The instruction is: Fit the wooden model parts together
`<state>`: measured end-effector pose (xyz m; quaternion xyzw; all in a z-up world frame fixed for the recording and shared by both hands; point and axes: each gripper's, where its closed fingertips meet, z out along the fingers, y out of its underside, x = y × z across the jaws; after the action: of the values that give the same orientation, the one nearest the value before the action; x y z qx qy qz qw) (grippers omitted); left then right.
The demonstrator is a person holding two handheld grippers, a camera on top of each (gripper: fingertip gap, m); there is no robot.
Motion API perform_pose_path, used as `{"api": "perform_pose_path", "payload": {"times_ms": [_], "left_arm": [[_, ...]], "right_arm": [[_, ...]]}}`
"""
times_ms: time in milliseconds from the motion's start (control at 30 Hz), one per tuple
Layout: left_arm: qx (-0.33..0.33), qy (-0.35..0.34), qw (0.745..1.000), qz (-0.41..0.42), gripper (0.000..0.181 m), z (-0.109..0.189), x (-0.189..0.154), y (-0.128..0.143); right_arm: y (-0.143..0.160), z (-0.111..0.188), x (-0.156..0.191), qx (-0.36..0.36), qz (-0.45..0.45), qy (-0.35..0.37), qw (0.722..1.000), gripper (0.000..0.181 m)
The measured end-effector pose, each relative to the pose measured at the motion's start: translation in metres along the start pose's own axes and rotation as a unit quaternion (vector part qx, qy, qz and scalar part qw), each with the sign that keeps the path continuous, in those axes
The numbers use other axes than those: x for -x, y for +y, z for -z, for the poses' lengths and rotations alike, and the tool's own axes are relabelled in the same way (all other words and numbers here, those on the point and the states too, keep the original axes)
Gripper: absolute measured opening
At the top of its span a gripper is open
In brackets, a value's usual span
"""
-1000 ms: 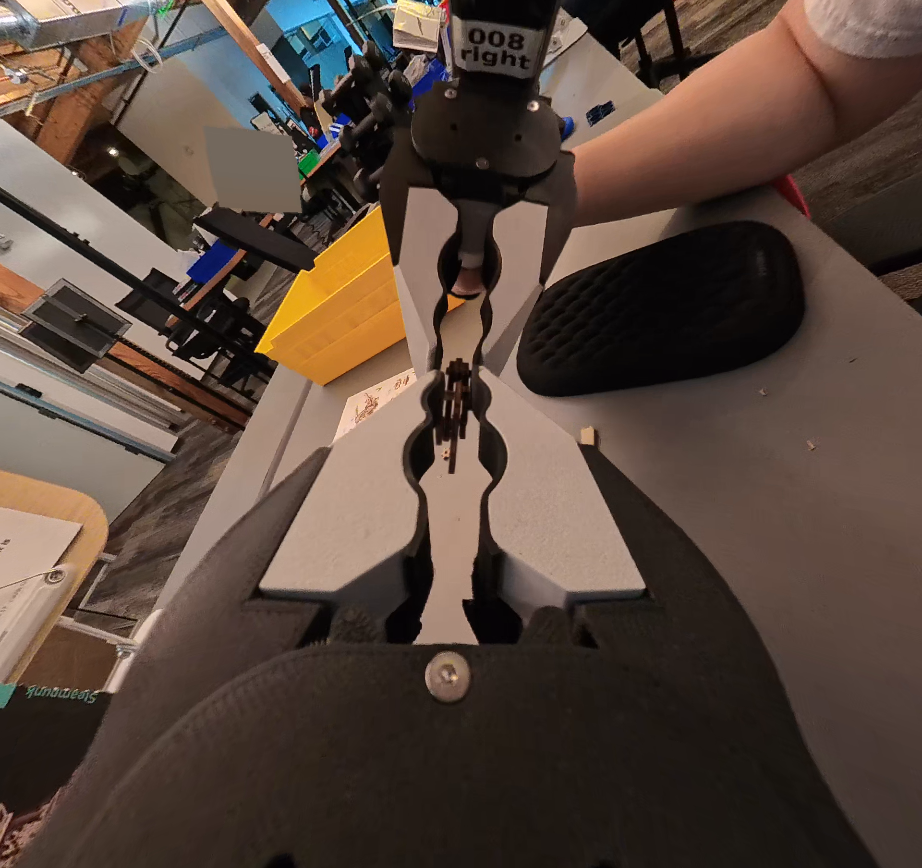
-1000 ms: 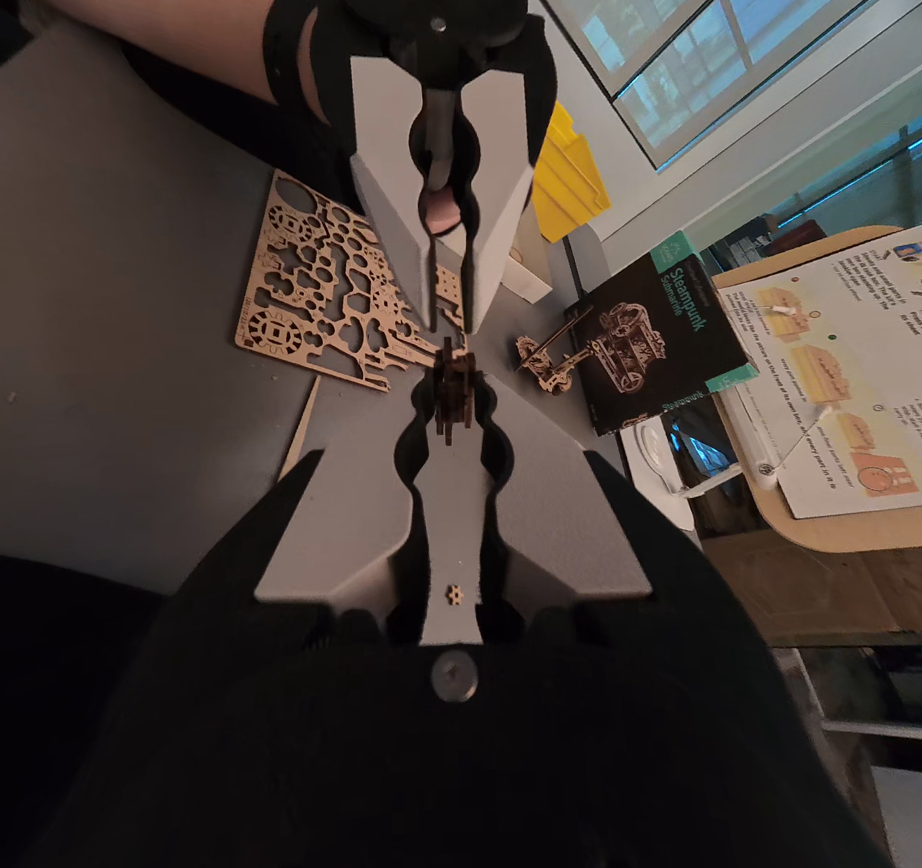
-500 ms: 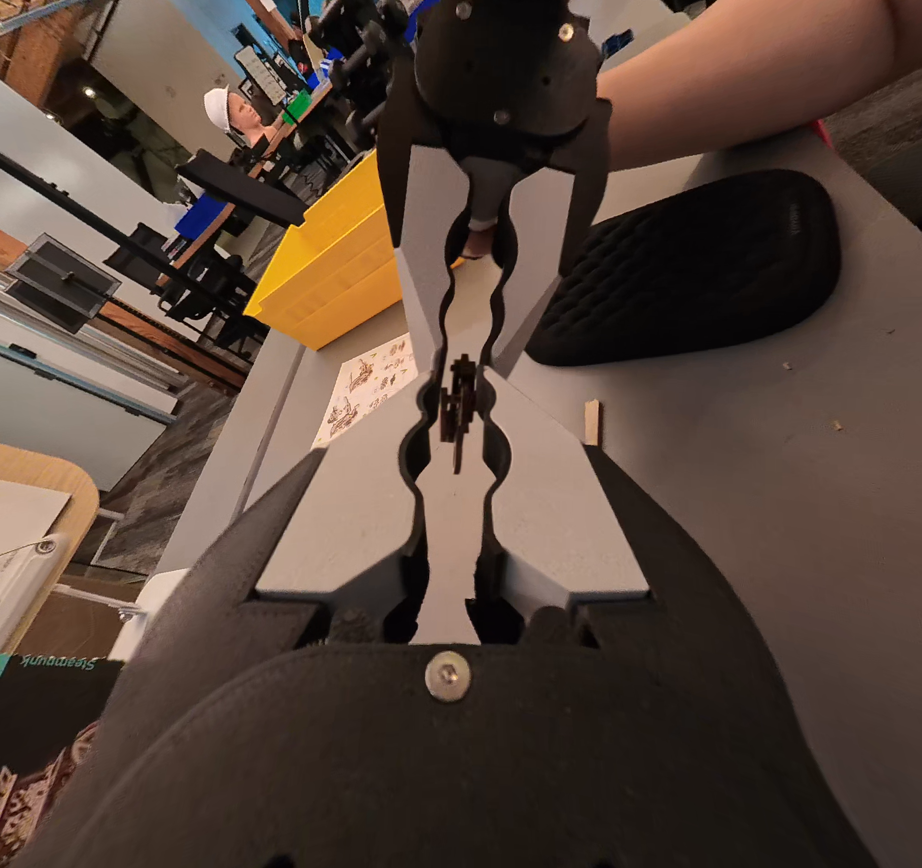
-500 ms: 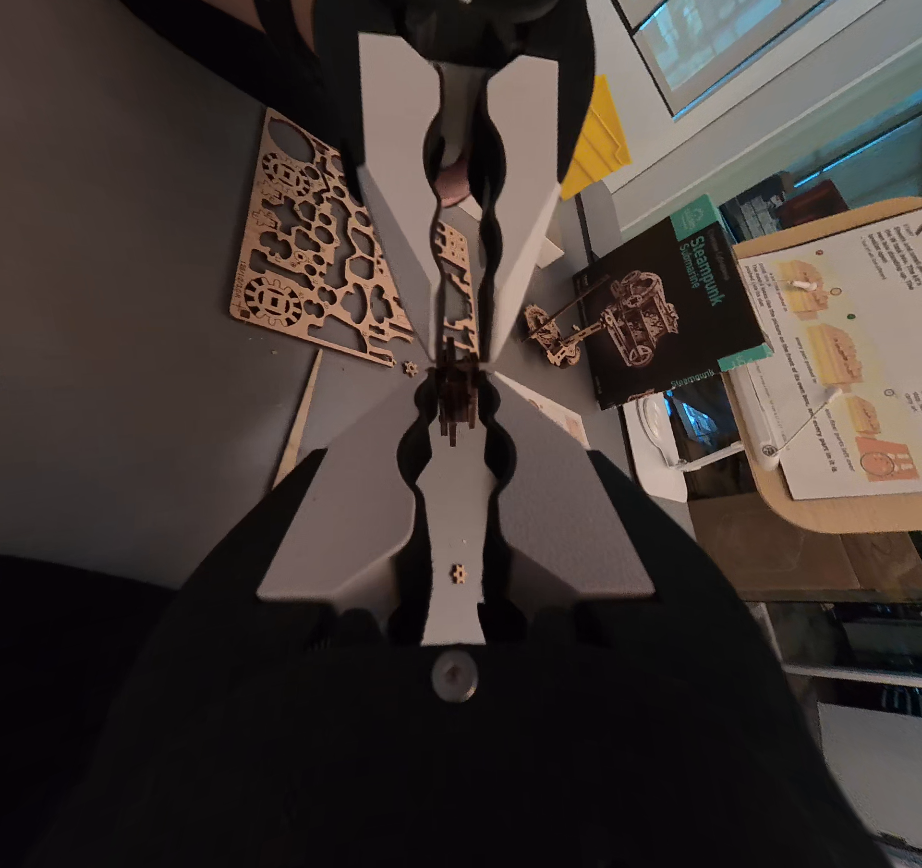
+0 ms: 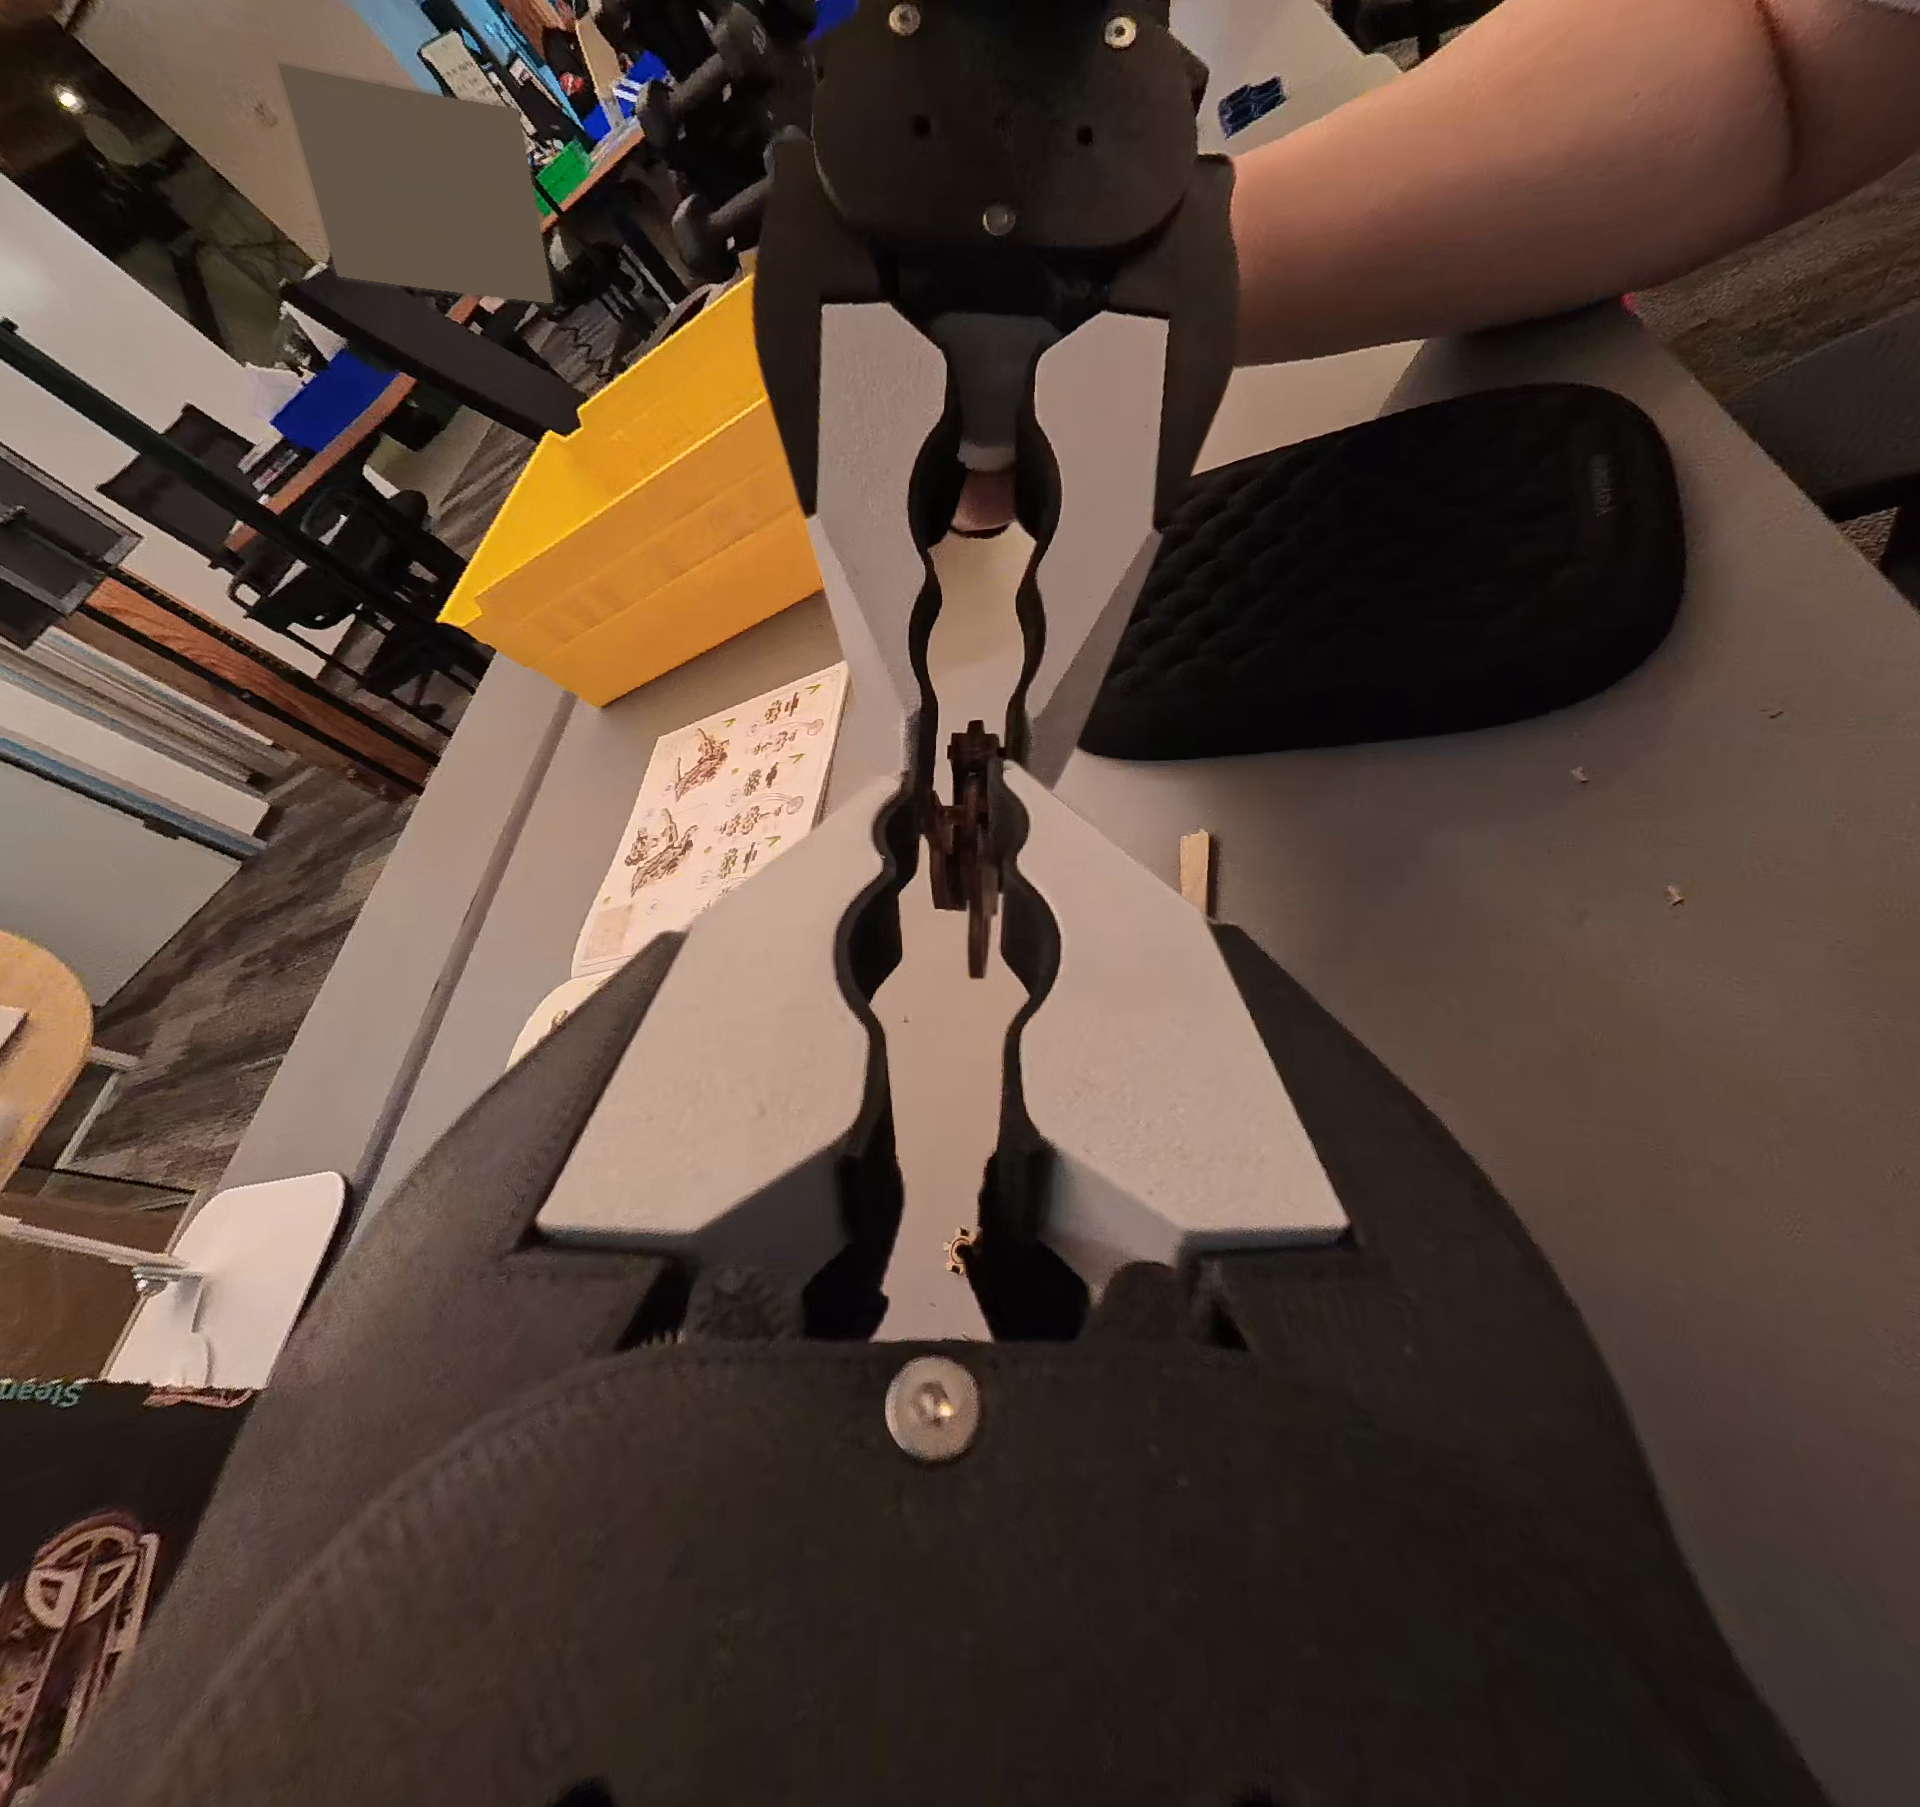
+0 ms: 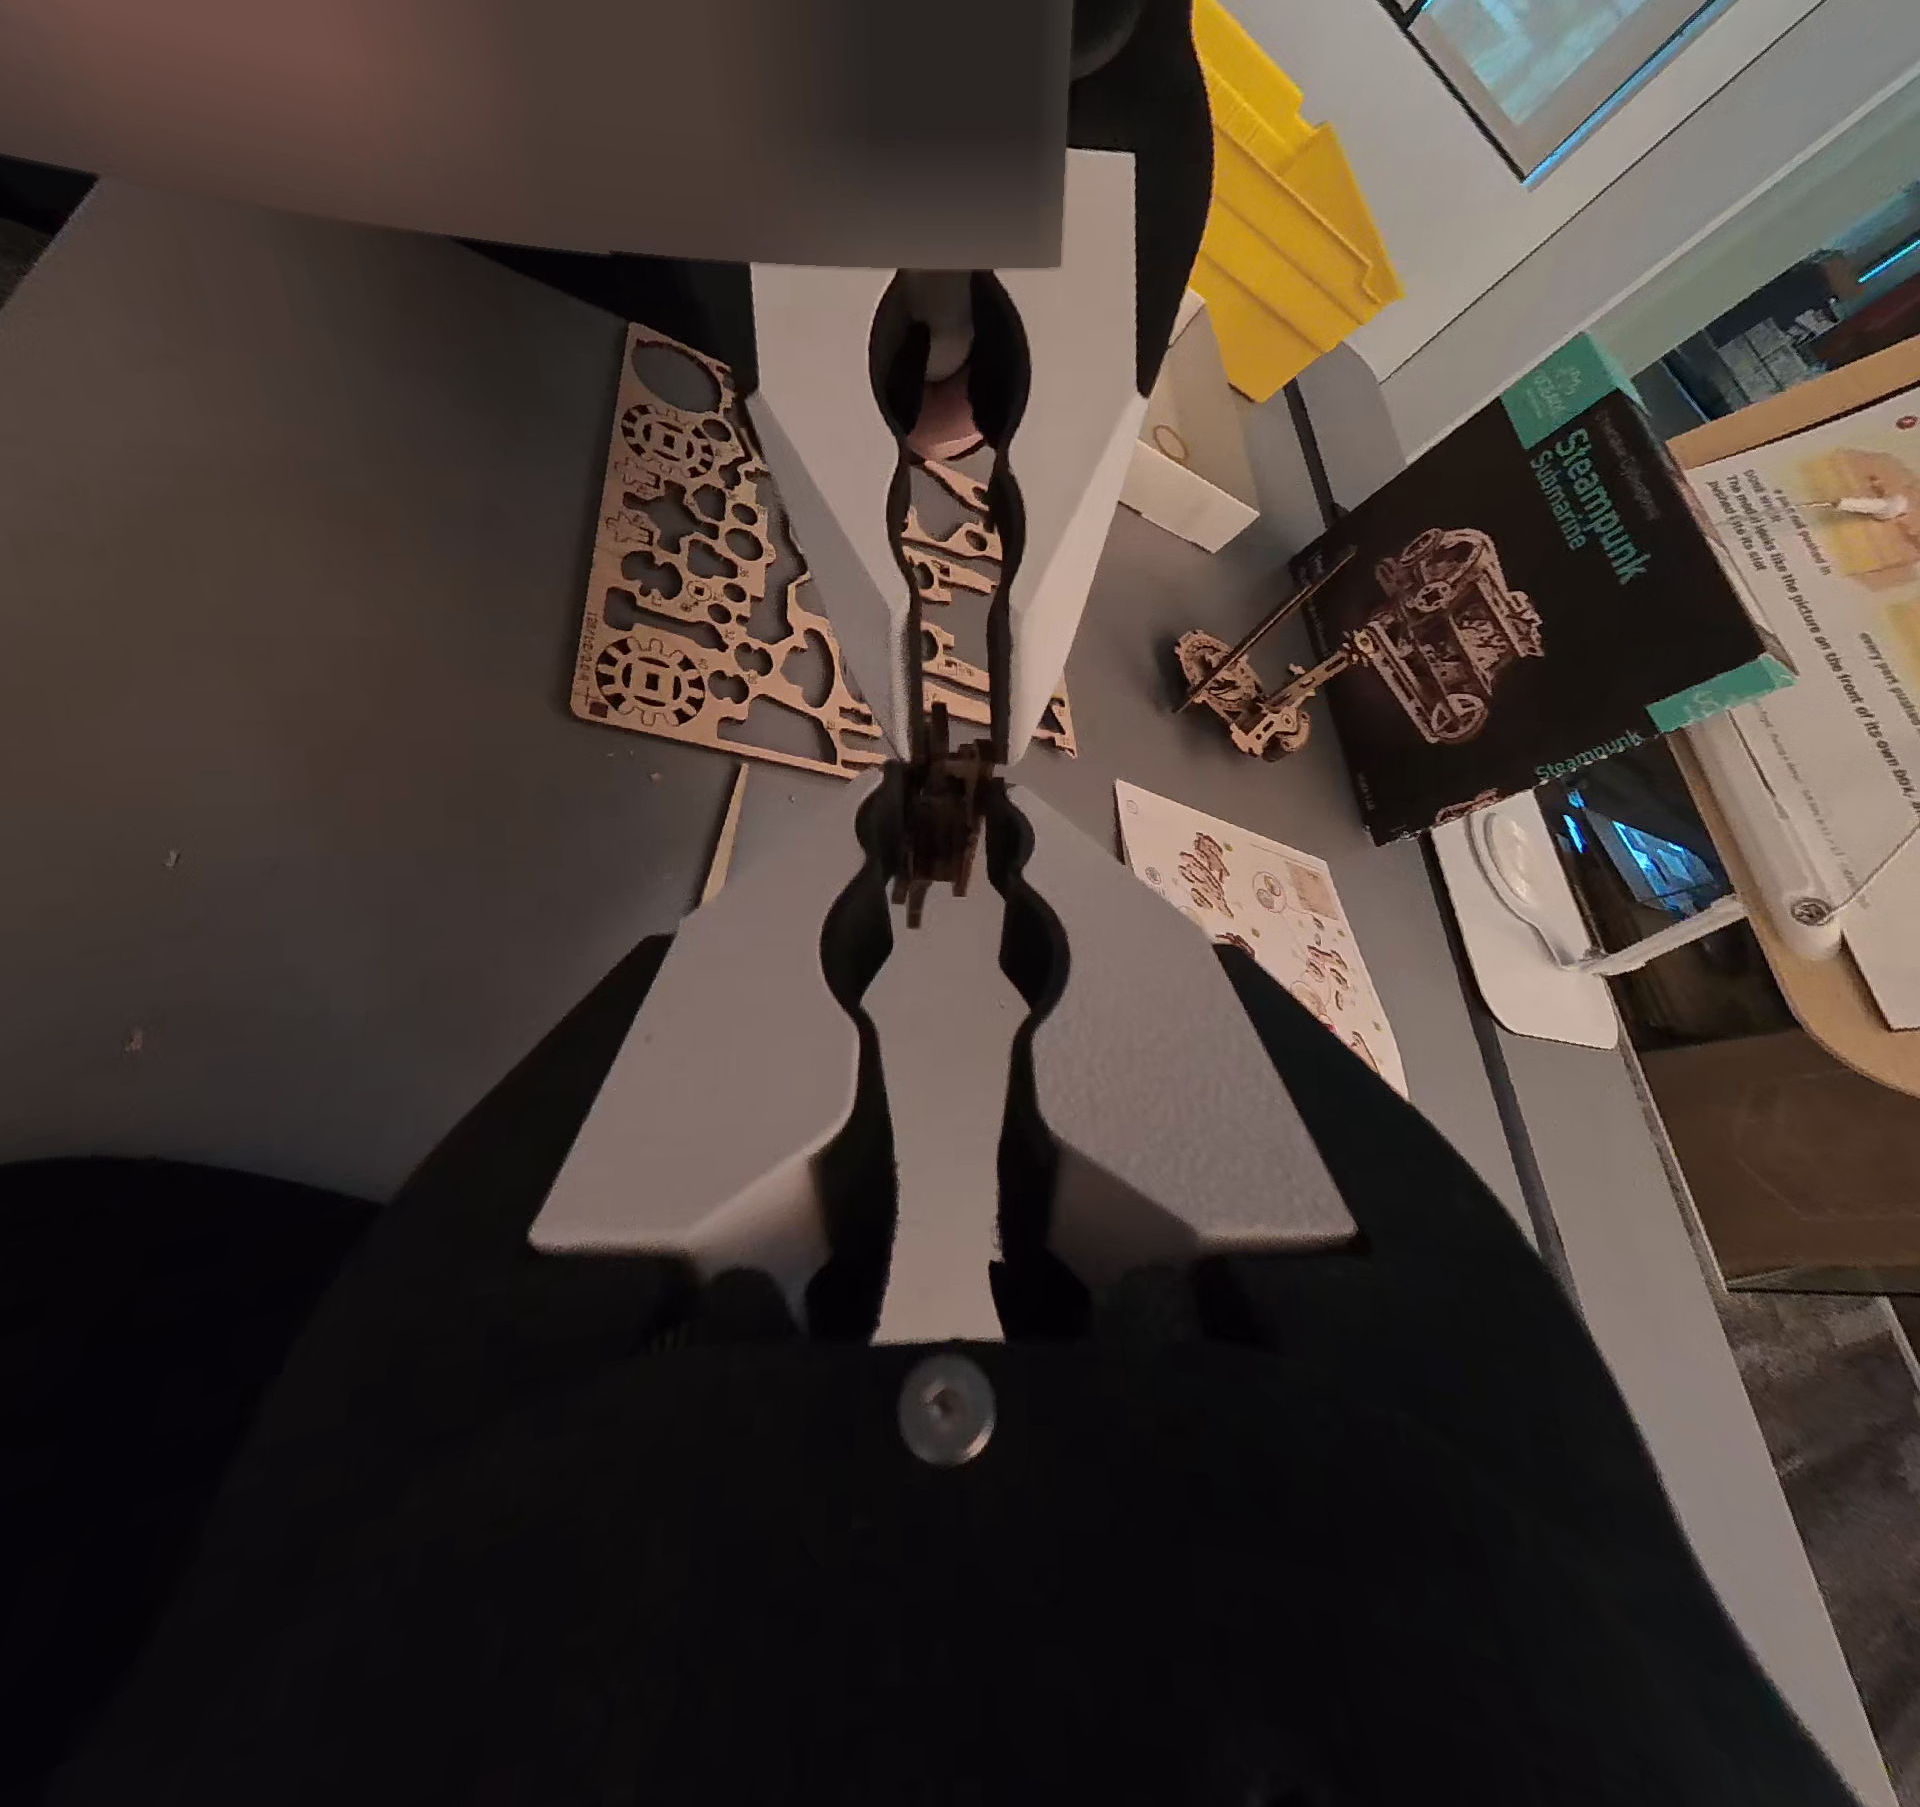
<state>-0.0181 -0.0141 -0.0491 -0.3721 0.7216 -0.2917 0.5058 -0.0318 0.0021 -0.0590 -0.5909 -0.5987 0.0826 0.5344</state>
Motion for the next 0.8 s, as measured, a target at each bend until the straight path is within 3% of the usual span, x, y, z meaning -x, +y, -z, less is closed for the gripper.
{"api": "perform_pose_path", "payload": {"times_ms": [233,367,500,567,800], "left_arm": [[0.000,0.003,1.000,-0.012,0.009,0.001,-0.002,-0.002],[-0.006,0.004,1.000,-0.025,0.000,0.001,-0.004,-0.004],[-0.053,-0.025,0.998,-0.004,0.000,0.007,0.007,-0.016],[-0.078,-0.028,0.996,0.009,0.019,0.012,0.011,-0.023],[-0.046,0.000,0.999,-0.001,0.017,0.009,0.004,-0.009]], "right_arm": [[-0.003,0.000,0.002,-0.008,-0.013,-0.012,1.000,0.012],[-0.005,-0.001,0.001,-0.012,-0.016,-0.006,1.000,0.011],[-0.012,0.003,-0.002,-0.039,-0.036,-0.014,0.998,0.013],[-0.008,0.002,-0.003,-0.034,-0.024,-0.006,0.999,0.013],[-0.008,0.001,-0.006,-0.037,-0.021,0.009,0.999,0.013]]}}
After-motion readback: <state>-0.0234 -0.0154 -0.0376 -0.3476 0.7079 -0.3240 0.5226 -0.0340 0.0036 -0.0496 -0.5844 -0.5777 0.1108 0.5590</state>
